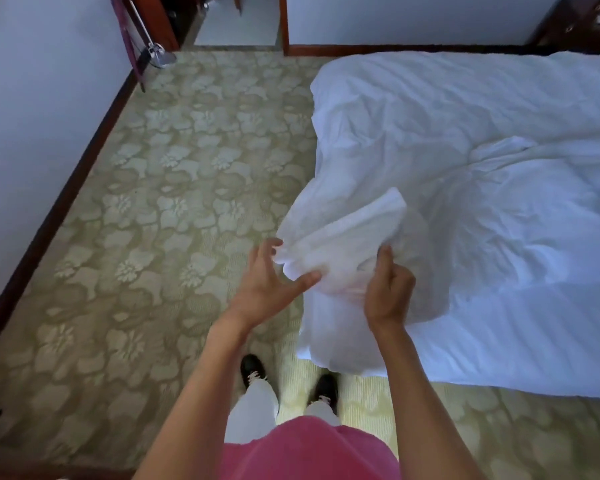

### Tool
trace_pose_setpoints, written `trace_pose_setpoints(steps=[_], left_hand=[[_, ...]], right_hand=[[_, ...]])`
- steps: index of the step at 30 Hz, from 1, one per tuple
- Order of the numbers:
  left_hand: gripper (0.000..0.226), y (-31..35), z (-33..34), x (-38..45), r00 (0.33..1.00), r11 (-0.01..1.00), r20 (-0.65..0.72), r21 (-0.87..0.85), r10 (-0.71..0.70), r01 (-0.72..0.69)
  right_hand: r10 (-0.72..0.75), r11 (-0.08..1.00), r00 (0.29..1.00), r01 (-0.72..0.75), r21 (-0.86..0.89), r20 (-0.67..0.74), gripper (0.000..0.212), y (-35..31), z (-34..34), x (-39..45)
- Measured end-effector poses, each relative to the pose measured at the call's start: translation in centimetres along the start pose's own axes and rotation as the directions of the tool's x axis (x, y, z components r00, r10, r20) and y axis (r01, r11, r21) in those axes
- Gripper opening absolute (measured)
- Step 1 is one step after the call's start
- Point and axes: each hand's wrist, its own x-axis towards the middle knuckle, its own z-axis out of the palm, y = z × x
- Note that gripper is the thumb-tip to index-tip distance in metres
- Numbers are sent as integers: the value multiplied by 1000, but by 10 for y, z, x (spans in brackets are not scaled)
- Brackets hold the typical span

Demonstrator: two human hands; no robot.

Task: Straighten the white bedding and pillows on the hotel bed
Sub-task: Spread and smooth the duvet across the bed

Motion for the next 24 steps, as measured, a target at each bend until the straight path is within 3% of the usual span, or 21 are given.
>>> trace_pose_setpoints(steps=[2,3,5,6,8,10,14,17,18,21,24], left_hand=[[95,17,4,-4,975,975,-80,99,208,-200],[98,27,8,-3,934,916,-40,217,354,-338],[105,50,19,1,847,748,135,411,515,-521],[109,64,26,3,832,717,249,423,496,-554],[111,87,43,10,822,784,488,369,295,-500],[104,98,64,12,789,851,601,345,123,-396],[72,84,104,-13,881,975,452,91,142,-204],[32,70,106,-50,895,976,392,-127,215,-179],[27,66,100,-64,887,971,402,-158,227,-177],[25,48,70,-99,862,967,440,-136,253,-214],[23,31,35,-124,875,952,384,-199,296,-234]], right_hand=[[-40,998,995,37,43,89,60,0,-6,-7],[-50,997,985,41,60,165,57,0,-10,-10],[-68,998,941,60,33,331,52,-2,-24,-11],[-83,996,921,88,4,380,51,-1,-33,-11],[-93,994,918,108,-17,386,47,0,-55,-12],[-80,995,940,97,-35,331,49,5,-79,-13],[-2,1000,988,5,-20,152,60,16,-109,-15],[186,975,983,-186,124,14,56,21,-110,-19],[196,974,980,-196,117,15,51,19,-108,-20],[58,997,975,-47,-54,213,34,13,-95,-25],[-13,923,894,183,-339,448,49,11,-78,-38]])
